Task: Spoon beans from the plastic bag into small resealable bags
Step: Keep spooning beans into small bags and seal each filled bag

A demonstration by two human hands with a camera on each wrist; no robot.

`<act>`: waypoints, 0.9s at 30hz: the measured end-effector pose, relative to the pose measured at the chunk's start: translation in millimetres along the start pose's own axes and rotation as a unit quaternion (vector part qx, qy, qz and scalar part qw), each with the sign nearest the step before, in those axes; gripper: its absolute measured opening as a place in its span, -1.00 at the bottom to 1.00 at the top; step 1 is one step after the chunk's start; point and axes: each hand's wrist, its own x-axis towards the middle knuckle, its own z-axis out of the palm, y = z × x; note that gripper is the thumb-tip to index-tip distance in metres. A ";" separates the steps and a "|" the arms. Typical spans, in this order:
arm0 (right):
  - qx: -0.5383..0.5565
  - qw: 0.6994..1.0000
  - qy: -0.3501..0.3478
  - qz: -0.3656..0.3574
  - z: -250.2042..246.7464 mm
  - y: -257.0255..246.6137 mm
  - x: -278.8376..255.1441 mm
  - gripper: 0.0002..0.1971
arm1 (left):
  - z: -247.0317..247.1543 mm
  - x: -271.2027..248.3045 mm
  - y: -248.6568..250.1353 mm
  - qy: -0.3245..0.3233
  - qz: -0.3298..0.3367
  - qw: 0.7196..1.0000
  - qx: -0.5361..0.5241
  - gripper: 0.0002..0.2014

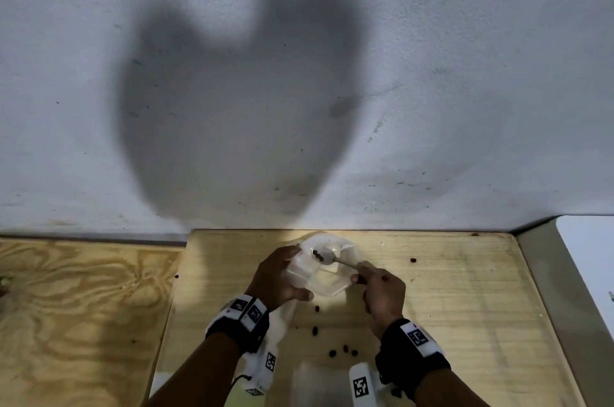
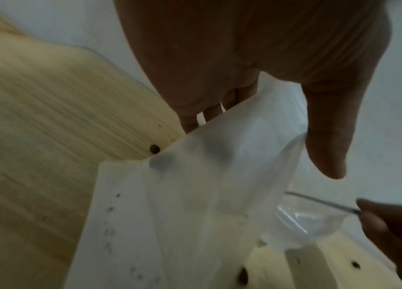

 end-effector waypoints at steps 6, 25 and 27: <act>-0.073 0.991 0.038 -0.109 7.0 0.8 -4.0 -0.78 | -18.0 14.8 4.6 -0.038 -0.071 0.993 -0.080 -0.01; -0.049 0.998 -0.025 -0.006 30.1 30.0 -10.8 -0.80 | 16.0 -4.9 -5.1 -0.016 0.092 0.993 0.068 0.05; -0.056 0.998 -0.030 -0.009 29.1 31.1 -10.6 -0.82 | 15.6 -4.3 -5.1 -0.007 0.096 0.993 0.069 0.04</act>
